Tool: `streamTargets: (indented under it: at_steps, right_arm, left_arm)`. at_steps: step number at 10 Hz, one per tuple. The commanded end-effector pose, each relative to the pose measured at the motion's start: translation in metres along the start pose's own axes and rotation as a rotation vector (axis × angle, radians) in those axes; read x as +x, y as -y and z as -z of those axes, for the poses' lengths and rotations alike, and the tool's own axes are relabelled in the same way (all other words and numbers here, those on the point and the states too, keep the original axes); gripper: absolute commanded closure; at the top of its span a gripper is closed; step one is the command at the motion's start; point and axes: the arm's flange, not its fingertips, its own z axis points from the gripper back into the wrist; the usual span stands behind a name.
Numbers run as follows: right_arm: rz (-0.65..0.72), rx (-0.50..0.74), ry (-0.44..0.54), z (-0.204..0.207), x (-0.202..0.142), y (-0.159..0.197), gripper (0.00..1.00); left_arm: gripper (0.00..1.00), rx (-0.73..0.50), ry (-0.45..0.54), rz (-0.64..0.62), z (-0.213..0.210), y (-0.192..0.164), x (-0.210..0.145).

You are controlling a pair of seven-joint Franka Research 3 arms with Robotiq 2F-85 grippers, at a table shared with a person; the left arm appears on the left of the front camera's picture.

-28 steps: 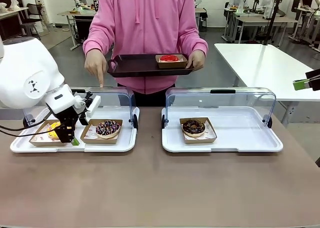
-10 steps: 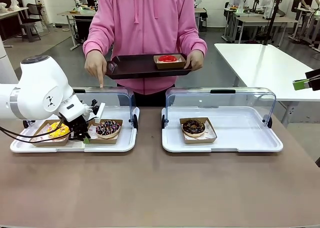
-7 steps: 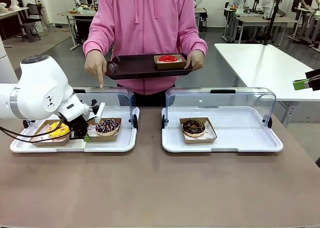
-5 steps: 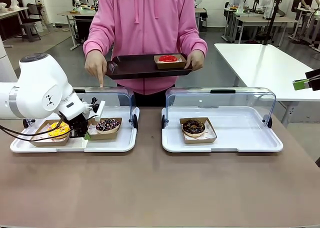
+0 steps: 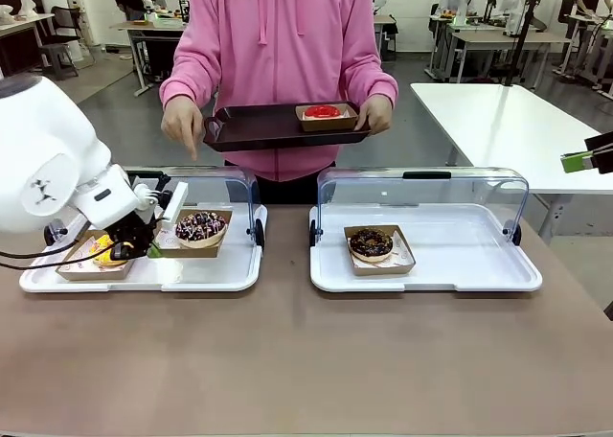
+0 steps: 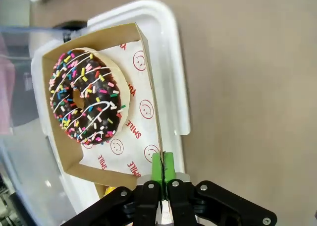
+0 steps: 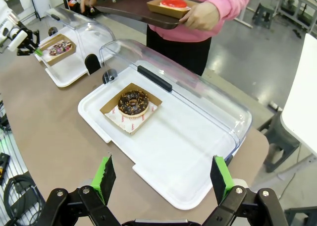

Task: Provide the desired donut to the person.
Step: Pick up and lift the Paper togo box containing the Donut pointed at by the person.

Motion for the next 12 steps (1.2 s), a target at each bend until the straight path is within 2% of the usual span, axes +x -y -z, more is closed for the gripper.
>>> streamTargets:
  at_steps: [1, 2, 3, 5, 7, 9, 10, 12]
  right_arm:
    - [0.013, -0.012, -0.018, 0.000, -0.001, -0.002, 0.00]
    - [0.013, -0.012, -0.018, 0.000, -0.001, -0.002, 0.00]
    - [0.013, -0.012, -0.018, 0.000, -0.001, -0.002, 0.00]
    - [0.013, -0.012, -0.018, 0.000, -0.001, -0.002, 0.00]
    - [0.013, -0.012, -0.018, 0.000, -0.001, -0.002, 0.00]
    - [0.013, -0.012, -0.018, 0.000, -0.001, -0.002, 0.00]
    - [0.013, -0.012, -0.018, 0.000, -0.001, -0.002, 0.00]
    - [0.013, -0.012, -0.018, 0.000, -0.001, -0.002, 0.00]
  left_arm:
    - [1.00, -0.108, 0.020, 0.008, -0.048, 0.046, 0.001]
    - [1.00, -0.171, 0.036, -0.003, -0.078, 0.061, -0.001]
    - [1.00, -0.174, -0.005, -0.002, -0.101, 0.073, -0.004]
    - [1.00, -0.157, -0.013, 0.050, -0.154, 0.090, -0.013]
    - [1.00, -0.110, -0.018, 0.060, -0.192, 0.090, -0.022]
    - [1.00, -0.077, -0.008, 0.057, -0.204, 0.086, -0.028]
    - [1.00, -0.029, 0.028, 0.051, -0.208, 0.082, -0.031]
    - [1.00, -0.027, 0.088, 0.038, -0.199, 0.071, -0.032]
